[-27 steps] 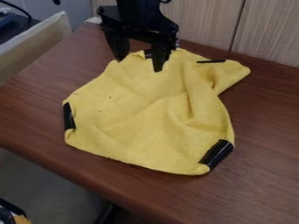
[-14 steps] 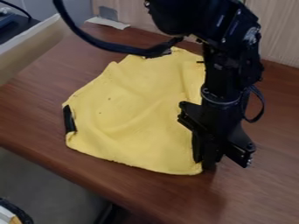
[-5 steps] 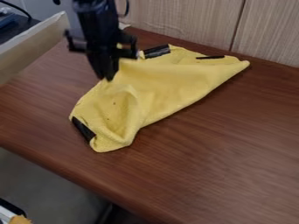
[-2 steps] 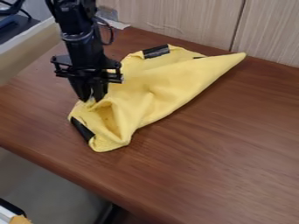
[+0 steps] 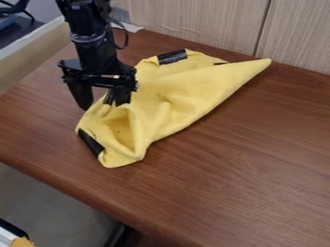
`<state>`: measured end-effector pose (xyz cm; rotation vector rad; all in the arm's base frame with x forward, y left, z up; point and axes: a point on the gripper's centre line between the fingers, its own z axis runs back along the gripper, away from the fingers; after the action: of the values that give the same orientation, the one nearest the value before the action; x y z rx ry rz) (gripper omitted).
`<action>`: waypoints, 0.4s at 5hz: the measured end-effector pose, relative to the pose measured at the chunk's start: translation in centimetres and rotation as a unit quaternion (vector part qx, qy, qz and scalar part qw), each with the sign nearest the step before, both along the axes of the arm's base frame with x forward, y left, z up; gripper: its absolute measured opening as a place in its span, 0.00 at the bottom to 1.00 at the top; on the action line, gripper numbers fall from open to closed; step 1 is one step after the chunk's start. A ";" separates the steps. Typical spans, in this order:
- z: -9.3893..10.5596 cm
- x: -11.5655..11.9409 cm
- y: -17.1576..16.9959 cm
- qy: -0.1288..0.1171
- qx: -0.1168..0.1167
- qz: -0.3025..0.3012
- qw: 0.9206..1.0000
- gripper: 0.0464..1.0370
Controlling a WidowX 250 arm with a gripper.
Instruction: Fold the cloth from the right to the left
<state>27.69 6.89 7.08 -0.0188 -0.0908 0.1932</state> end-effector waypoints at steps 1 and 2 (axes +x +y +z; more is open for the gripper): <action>1.6 0.6 -0.6 -0.015 0.008 -0.016 1.000 0.96; 4.3 1.1 -1.3 -0.039 0.017 -0.028 0.999 0.96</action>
<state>28.83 5.55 11.37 0.0055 -0.1712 0.1345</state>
